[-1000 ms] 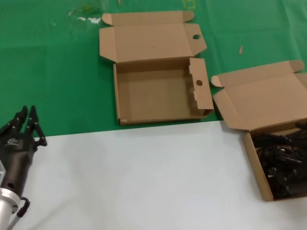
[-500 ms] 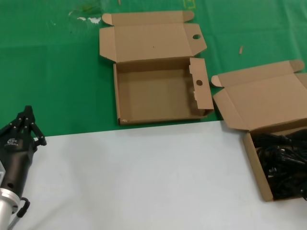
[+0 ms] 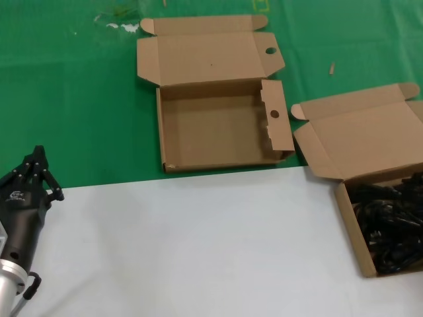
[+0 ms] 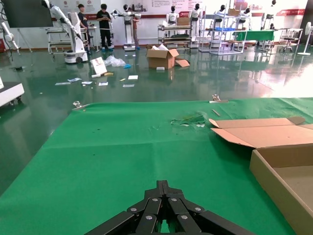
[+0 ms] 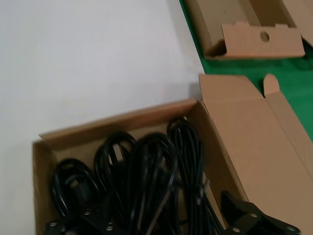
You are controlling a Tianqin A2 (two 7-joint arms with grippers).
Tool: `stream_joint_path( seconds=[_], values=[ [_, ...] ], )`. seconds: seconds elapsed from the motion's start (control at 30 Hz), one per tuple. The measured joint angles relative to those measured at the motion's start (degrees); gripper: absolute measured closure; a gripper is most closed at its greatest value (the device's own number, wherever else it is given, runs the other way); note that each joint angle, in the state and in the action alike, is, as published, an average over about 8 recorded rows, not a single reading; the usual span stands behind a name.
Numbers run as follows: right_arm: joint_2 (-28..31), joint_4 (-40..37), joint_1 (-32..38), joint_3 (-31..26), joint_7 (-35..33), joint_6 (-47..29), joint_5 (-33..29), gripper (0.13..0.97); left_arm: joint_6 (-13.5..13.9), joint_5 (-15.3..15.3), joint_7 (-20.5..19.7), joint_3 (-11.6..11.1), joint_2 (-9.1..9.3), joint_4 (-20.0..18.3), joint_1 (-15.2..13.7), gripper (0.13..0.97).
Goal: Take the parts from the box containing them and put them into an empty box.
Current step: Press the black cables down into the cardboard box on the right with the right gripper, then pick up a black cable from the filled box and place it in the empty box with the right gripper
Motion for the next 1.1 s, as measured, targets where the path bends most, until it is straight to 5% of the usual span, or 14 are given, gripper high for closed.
stream_joint_path(
  seconds=[0.2,0.57,0.77,1.1],
  values=[
    [-1.2,-2.8,2.8,-1.1,-0.6,-0.1,-1.6,0.34,0.0,0.0,0.0,0.0,0.0,0.0,0.0,0.957],
    [-2.3,-4.3,5.2,-1.9,-0.3,-0.2,-2.7,0.589,0.0,0.0,0.0,0.0,0.0,0.0,0.0,0.957],
    [-0.6,-2.2,6.2,-2.5,3.2,-1.8,-4.3,0.742,0.0,0.0,0.0,0.0,0.0,0.0,0.0,0.957],
    [4.4,5.8,6.4,-2.7,13.7,-6.9,-5.9,0.865,0.0,0.0,0.0,0.0,0.0,0.0,0.0,0.957]
  ],
)
